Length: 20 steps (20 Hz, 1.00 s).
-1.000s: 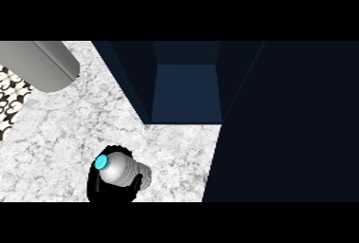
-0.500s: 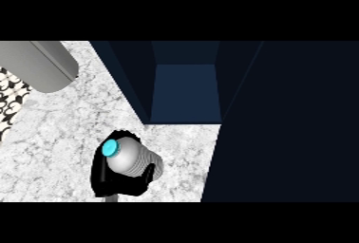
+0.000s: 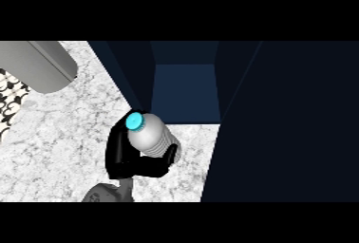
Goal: Pick up the bottled water, place it into the cabinet and close the cabinet
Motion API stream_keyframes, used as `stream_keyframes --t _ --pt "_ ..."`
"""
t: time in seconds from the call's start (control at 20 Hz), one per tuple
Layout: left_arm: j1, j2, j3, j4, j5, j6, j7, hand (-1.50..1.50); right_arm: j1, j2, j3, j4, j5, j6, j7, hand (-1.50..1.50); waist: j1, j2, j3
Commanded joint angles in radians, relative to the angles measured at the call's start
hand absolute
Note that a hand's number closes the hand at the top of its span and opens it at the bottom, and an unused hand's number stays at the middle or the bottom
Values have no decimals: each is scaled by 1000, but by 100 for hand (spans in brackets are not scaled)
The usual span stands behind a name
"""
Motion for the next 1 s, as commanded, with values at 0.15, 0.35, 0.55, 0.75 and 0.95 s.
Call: stream_keyframes --t 0.15,0.35,0.55,0.75,0.95 --pt "-202 -3 -5 51 -20 151 63 150 38 -41 -13 -124 59 12 32 -150 -2 0 0" --pt "-332 -3 44 179 -13 196 69 150 43 -46 23 -154 75 11 55 -150 -8 1 0" --pt "-413 -3 54 299 -16 202 44 150 79 -65 5 -154 46 12 10 -150 -10 2 0" --pt "-459 -3 103 385 -32 161 75 150 81 -73 4 -187 63 8 52 -150 -9 1 0" --pt "-622 -3 107 598 -32 234 26 150 58 -33 63 -99 82 -9 -9 -150 -27 4 -1"
